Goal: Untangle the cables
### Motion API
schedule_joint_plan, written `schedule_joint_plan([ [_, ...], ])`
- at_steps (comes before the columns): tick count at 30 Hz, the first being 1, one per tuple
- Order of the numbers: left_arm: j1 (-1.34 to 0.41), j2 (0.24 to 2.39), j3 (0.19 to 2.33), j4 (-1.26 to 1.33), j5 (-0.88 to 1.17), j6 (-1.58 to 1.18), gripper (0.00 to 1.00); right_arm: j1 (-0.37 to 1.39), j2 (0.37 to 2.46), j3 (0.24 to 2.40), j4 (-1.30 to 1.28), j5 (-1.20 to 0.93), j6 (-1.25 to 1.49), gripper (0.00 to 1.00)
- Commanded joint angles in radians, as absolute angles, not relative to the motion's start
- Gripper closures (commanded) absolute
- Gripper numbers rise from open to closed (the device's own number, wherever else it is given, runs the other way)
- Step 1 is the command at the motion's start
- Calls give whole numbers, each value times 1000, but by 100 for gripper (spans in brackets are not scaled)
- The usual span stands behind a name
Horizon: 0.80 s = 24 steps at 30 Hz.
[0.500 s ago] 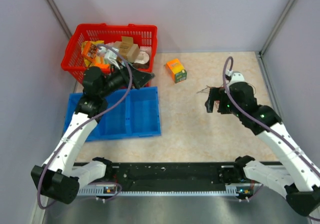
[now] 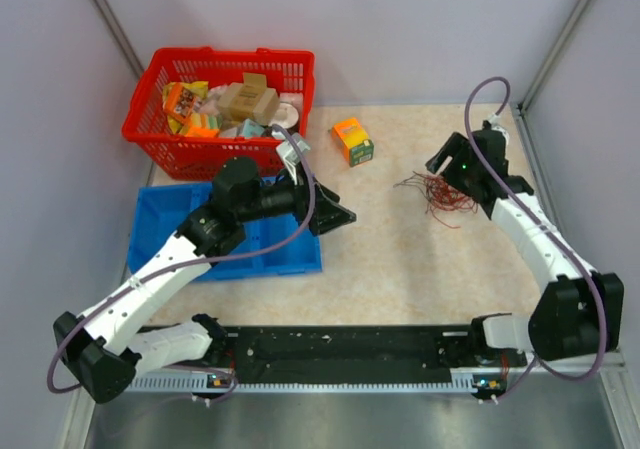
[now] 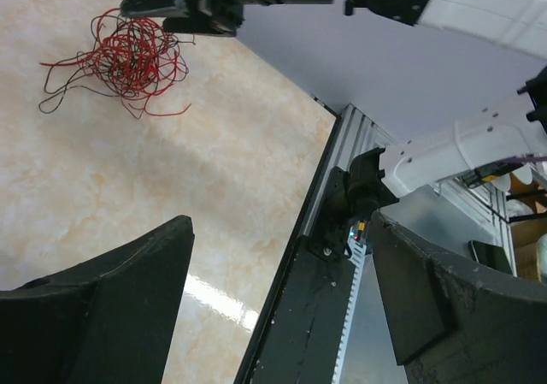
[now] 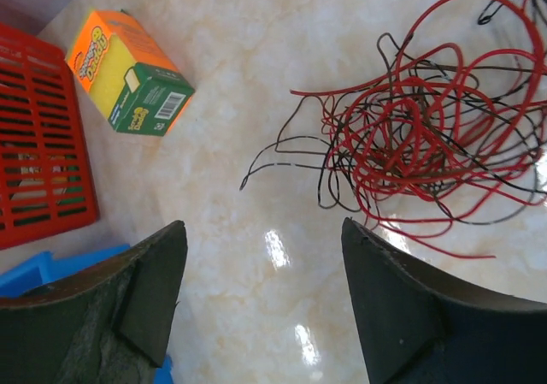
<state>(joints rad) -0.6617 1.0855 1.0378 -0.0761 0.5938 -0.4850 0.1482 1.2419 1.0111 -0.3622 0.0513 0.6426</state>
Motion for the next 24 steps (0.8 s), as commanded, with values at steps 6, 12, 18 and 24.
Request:
schedule_joint_plan([
  [6,-683,985,1078,-127,514,-362,12,126,1457,1092,-183,100,729,39],
  [12,-684,965,1037,-63,526,-396,12,123,1523,1100,-140,101,666,65],
  [18,-684,1018,1046,-109,489,-357,13,117,1571,1134,-140,164,562,86],
  [24,-684,1051,1040,-161,439,-432,16,97,1456,1132,-135,80,555,100],
])
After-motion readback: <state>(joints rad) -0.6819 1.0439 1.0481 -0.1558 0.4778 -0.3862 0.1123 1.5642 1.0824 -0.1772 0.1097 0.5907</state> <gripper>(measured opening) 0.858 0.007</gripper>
